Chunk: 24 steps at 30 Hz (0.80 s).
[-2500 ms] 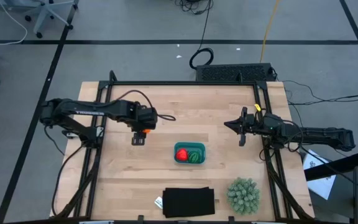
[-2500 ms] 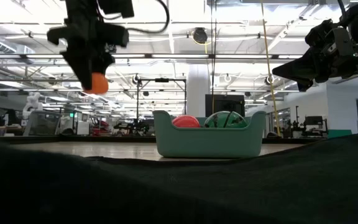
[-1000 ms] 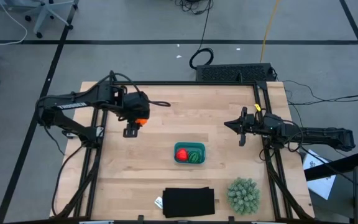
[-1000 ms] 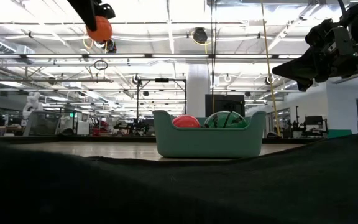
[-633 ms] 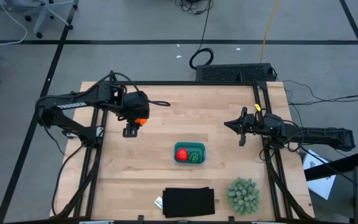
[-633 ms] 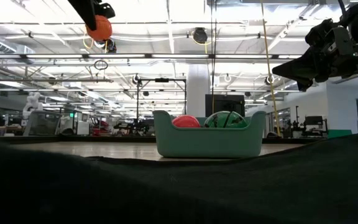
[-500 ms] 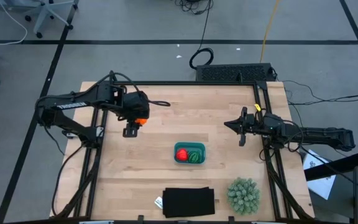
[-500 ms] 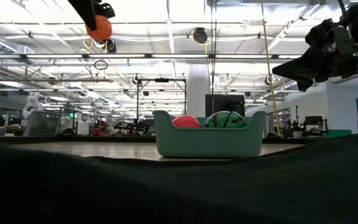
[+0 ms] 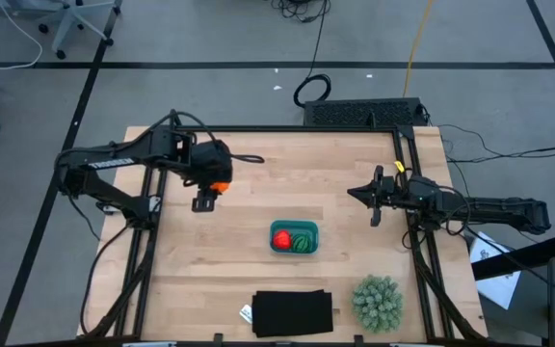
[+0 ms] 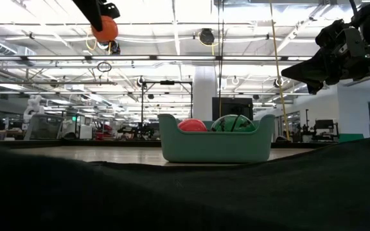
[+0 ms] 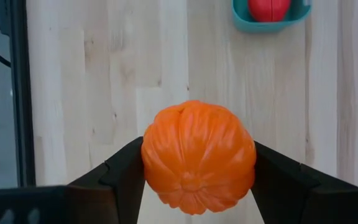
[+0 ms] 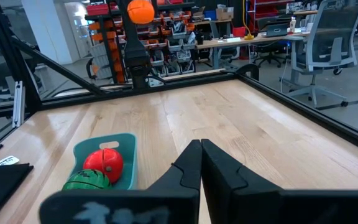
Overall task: Pick and placing Produce into tupperware
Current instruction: Put the orange pumpkin into the blue container
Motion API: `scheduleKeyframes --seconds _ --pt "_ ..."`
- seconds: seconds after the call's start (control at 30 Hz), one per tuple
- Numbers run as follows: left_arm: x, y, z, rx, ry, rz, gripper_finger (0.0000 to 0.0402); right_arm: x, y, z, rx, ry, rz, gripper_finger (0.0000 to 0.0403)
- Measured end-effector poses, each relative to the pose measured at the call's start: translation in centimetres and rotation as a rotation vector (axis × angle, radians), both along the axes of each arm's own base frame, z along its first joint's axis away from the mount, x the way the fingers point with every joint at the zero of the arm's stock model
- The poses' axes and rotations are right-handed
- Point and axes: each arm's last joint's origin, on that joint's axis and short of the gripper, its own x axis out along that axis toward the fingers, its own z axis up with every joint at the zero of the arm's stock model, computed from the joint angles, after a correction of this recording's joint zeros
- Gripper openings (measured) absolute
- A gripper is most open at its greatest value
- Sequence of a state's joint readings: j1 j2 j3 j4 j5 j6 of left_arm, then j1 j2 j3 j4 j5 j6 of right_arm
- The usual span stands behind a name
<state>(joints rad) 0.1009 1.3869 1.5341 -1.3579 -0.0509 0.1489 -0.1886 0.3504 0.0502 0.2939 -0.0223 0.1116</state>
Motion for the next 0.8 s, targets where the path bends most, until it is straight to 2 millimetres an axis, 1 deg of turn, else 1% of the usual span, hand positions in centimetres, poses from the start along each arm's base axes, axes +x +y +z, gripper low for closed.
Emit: scheduleKeyframes --seconds 0.17,0.3,0.53,0.8 --pt "0.6 0.2 0.2 -0.007 -0.065 0.032 0.0237 0.0 0.0 0.0 0.000 0.000 0.000 0.0000" --pt "1.5 0.3 -0.1 -0.009 -0.090 0.033 0.0237 0.0 0.0 0.0 0.000 0.000 0.000 0.0000" --pt "4.2 0.2 -1.5 -0.065 -0.115 -0.024 0.0237 0.0 0.0 0.0 0.000 0.000 0.000 0.0000" --pt "6.8 0.1 -3.1 -0.114 -0.135 -0.090 0.0237 0.0 0.0 0.0 0.000 0.000 0.001 0.0000"
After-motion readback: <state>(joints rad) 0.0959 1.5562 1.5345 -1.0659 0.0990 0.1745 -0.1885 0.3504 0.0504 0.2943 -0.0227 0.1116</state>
